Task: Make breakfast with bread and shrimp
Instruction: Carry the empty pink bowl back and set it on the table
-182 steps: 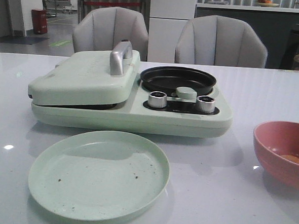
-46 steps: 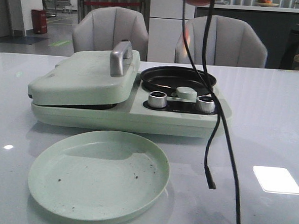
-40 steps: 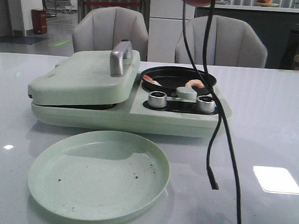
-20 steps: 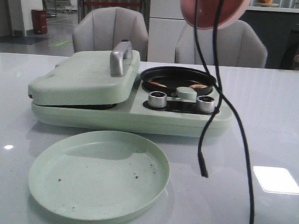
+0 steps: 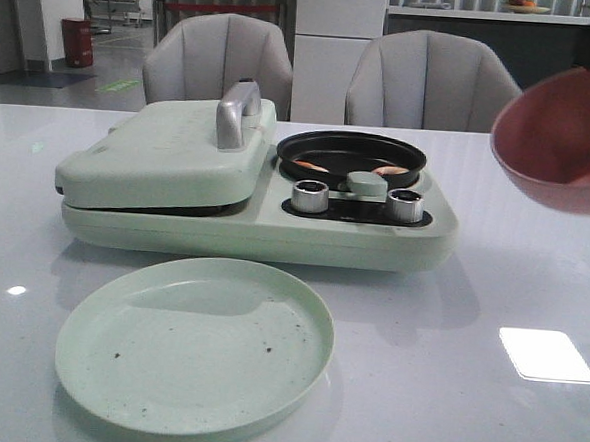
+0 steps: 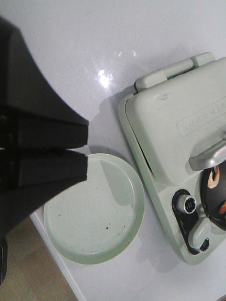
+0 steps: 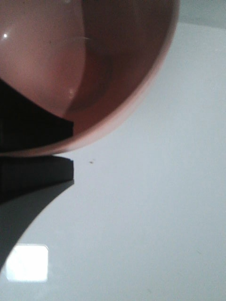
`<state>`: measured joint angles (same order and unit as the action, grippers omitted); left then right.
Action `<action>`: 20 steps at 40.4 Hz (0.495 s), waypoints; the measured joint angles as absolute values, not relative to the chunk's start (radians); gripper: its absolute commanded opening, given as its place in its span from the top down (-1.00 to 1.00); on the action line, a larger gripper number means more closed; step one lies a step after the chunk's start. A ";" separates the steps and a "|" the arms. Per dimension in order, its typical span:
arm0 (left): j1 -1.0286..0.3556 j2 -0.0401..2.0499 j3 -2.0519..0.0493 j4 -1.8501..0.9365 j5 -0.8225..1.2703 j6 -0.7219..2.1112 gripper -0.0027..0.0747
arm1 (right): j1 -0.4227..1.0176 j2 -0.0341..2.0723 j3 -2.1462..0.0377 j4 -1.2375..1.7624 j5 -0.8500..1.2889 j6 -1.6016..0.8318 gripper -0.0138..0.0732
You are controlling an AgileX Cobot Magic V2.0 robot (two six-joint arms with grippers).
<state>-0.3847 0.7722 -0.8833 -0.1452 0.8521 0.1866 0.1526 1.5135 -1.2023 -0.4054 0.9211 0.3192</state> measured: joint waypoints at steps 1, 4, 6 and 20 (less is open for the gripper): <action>-0.385 0.772 -0.883 -0.145 0.852 0.187 0.67 | 0.126 1.511 -1.184 -0.364 0.908 0.286 0.58; -0.385 0.774 -0.883 -0.145 0.852 0.187 0.67 | 0.040 1.511 -1.129 -0.225 0.863 0.199 0.58; -0.385 0.781 -0.883 -0.145 0.852 0.187 0.67 | -0.018 1.518 -1.091 -0.134 0.827 0.140 0.58; -0.385 0.844 -0.883 -0.145 0.852 0.187 0.67 | -0.134 1.640 -1.030 0.077 0.702 0.014 0.51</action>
